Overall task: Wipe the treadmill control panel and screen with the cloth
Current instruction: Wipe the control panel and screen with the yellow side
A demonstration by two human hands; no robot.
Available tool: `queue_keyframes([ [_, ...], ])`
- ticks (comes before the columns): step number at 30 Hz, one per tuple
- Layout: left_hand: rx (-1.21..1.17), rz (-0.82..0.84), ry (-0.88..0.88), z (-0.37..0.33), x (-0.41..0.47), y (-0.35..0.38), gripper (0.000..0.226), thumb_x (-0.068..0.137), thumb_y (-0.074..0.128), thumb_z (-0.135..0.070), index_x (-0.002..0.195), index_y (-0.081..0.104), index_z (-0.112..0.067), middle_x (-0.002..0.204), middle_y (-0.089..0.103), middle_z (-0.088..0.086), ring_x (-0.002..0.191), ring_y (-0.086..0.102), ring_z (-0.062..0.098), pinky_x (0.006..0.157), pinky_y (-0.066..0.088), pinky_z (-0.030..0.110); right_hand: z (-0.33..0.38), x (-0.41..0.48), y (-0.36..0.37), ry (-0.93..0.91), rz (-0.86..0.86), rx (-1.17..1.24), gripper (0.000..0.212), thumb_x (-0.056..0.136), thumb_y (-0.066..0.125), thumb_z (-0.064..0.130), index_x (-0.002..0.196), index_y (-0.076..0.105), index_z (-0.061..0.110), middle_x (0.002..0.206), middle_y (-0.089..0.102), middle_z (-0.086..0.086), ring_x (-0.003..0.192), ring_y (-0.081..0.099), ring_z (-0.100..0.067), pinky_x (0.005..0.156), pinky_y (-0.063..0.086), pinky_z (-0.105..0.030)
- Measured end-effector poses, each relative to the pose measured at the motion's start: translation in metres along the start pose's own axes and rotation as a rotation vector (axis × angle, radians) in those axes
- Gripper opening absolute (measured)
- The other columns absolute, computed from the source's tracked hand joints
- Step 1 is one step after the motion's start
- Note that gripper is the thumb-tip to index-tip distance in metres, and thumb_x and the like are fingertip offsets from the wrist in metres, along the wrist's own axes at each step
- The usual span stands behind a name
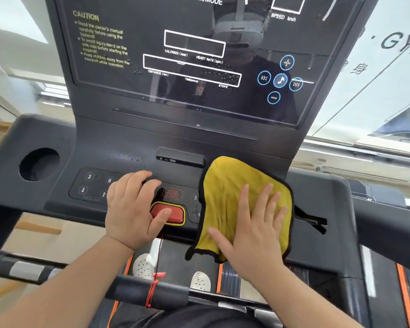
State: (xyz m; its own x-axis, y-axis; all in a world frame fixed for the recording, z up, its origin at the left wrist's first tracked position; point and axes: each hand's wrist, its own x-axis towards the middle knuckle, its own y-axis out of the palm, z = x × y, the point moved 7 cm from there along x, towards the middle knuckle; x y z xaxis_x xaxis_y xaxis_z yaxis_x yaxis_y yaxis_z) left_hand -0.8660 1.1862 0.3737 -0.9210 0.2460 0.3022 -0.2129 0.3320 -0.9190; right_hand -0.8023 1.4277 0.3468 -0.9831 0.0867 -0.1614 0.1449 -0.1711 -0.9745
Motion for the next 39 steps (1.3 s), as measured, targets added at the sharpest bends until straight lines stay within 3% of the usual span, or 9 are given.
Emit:
queue_keyframes([
  [3, -0.002, -0.015, -0.004, 0.0, 0.0, -0.001, 0.068, 0.095, 0.023, -0.064, 0.111, 0.06, -0.01, 0.121, 0.061, 0.017, 0.113, 0.052, 0.04, 0.092, 0.037, 0.049, -0.005, 0.031, -0.011, 0.066, 0.001, 0.001, 0.117, 0.076, 0.011, 0.101, 0.154, -0.036, 0.028, 0.161, -0.033, -0.03, 0.149, -0.027, -0.054, 0.121, -0.011, -0.069],
  [8, 0.009, -0.02, -0.012, 0.002, 0.0, 0.0, 0.068, 0.095, 0.024, -0.064, 0.11, 0.062, -0.009, 0.121, 0.062, 0.018, 0.112, 0.054, 0.041, 0.092, 0.037, 0.049, 0.015, 0.069, -0.021, -0.052, -0.022, -0.08, 0.115, 0.077, 0.015, 0.098, 0.16, -0.024, 0.029, 0.158, -0.038, -0.031, 0.145, -0.032, -0.057, 0.117, -0.018, -0.069],
  [12, 0.018, -0.015, -0.009, 0.002, -0.001, 0.001, 0.067, 0.095, 0.025, -0.063, 0.111, 0.062, -0.01, 0.121, 0.061, 0.018, 0.111, 0.055, 0.042, 0.092, 0.037, 0.049, 0.043, 0.068, -0.016, -0.407, 0.05, -0.21, 0.1, 0.086, 0.017, 0.09, 0.165, -0.003, 0.032, 0.168, -0.028, -0.015, 0.15, -0.034, -0.041, 0.122, -0.016, -0.064],
  [15, 0.01, -0.027, -0.008, 0.002, 0.0, 0.0, 0.067, 0.096, 0.024, -0.063, 0.111, 0.062, -0.009, 0.121, 0.061, 0.019, 0.11, 0.055, 0.042, 0.092, 0.037, 0.049, 0.032, 0.048, -0.011, -0.586, 0.072, -0.213, 0.091, 0.091, 0.025, 0.085, 0.165, 0.007, 0.036, 0.174, -0.009, -0.007, 0.158, -0.016, -0.036, 0.126, -0.001, -0.062],
  [18, 0.006, -0.054, -0.002, 0.002, -0.001, -0.001, 0.066, 0.096, 0.026, -0.062, 0.109, 0.062, -0.009, 0.12, 0.062, 0.019, 0.11, 0.055, 0.042, 0.092, 0.038, 0.049, -0.002, 0.026, -0.008, -0.66, 0.072, -0.251, 0.095, 0.086, 0.037, 0.087, 0.165, 0.013, 0.039, 0.174, 0.003, -0.005, 0.16, -0.003, -0.035, 0.126, 0.001, -0.058],
  [23, 0.007, -0.072, 0.018, 0.002, -0.002, -0.001, 0.062, 0.096, 0.027, -0.061, 0.11, 0.06, -0.011, 0.119, 0.062, 0.017, 0.111, 0.054, 0.04, 0.092, 0.039, 0.05, -0.039, 0.041, -0.024, -0.394, -0.009, -0.188, 0.11, 0.082, 0.025, 0.096, 0.166, -0.003, 0.029, 0.173, -0.009, -0.014, 0.159, -0.011, -0.036, 0.128, 0.002, -0.058],
  [29, 0.024, -0.044, 0.01, 0.001, -0.002, 0.0, 0.065, 0.096, 0.026, -0.062, 0.11, 0.062, -0.01, 0.119, 0.063, 0.017, 0.111, 0.055, 0.041, 0.093, 0.038, 0.049, 0.021, 0.061, -0.019, -0.14, -0.056, -0.107, 0.116, 0.078, 0.016, 0.098, 0.164, -0.012, 0.024, 0.163, -0.022, -0.036, 0.15, -0.022, -0.057, 0.12, -0.011, -0.069],
  [34, 0.014, -0.017, -0.009, 0.003, -0.001, 0.001, 0.068, 0.095, 0.027, -0.063, 0.11, 0.065, -0.008, 0.121, 0.062, 0.018, 0.111, 0.057, 0.044, 0.094, 0.038, 0.05, 0.05, 0.046, -0.01, -0.312, 0.019, -0.126, 0.098, 0.089, 0.015, 0.087, 0.166, 0.0, 0.027, 0.169, -0.017, -0.024, 0.154, -0.02, -0.047, 0.124, -0.003, -0.066],
  [39, 0.007, -0.033, -0.012, 0.003, -0.002, 0.0, 0.064, 0.095, 0.029, -0.062, 0.109, 0.064, -0.009, 0.12, 0.063, 0.017, 0.111, 0.057, 0.042, 0.094, 0.037, 0.049, 0.01, 0.004, -0.002, -0.726, 0.032, -0.216, 0.07, 0.1, 0.035, 0.062, 0.163, 0.022, 0.034, 0.171, 0.017, -0.006, 0.158, 0.016, -0.034, 0.123, 0.016, -0.054],
])
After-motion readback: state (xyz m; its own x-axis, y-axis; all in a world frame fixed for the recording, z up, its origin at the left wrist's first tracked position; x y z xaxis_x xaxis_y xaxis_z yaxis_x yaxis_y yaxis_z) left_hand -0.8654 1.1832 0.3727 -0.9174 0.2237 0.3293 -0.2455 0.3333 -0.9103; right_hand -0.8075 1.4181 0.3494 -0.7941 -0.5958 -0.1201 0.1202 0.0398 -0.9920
